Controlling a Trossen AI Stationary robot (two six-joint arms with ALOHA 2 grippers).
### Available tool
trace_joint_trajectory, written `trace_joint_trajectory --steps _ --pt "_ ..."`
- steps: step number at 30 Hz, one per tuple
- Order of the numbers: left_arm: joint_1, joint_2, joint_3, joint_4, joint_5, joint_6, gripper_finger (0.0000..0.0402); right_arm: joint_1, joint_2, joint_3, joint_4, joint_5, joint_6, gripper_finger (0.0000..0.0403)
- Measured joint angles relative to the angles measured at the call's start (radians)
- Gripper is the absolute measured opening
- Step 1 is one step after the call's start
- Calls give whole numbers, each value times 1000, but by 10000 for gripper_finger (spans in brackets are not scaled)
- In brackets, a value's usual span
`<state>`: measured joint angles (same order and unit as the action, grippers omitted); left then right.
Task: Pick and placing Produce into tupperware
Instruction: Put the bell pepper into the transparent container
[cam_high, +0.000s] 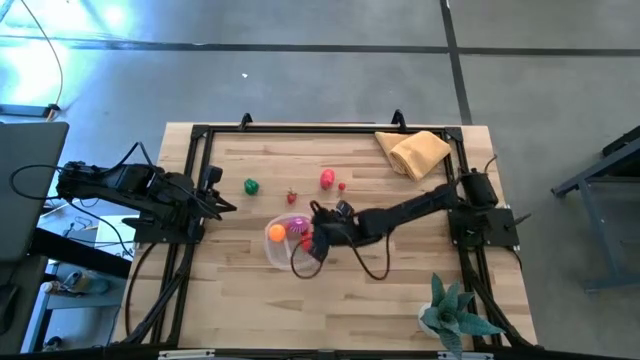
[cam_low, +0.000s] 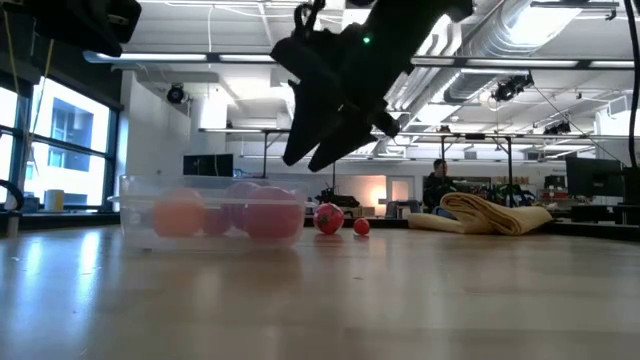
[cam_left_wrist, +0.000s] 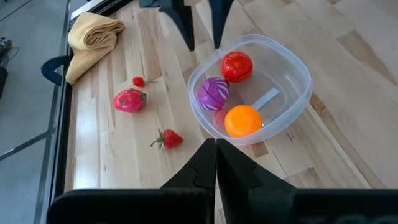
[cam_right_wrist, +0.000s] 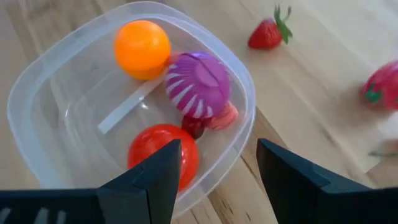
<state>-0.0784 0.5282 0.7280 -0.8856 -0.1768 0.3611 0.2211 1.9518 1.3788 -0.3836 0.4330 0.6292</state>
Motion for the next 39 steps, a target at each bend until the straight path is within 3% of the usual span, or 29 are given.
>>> trace_joint_trajectory --steps 11,21,39 --pt "0 0 0 0 0 0 3 -97 0 0 -53 -254 167 199" --pt "0 0 0 0 0 0 3 -140 0 0 -57 -330 173 199" --pt "0 0 0 0 0 0 3 -60 -20 0 -36 -152 -236 199"
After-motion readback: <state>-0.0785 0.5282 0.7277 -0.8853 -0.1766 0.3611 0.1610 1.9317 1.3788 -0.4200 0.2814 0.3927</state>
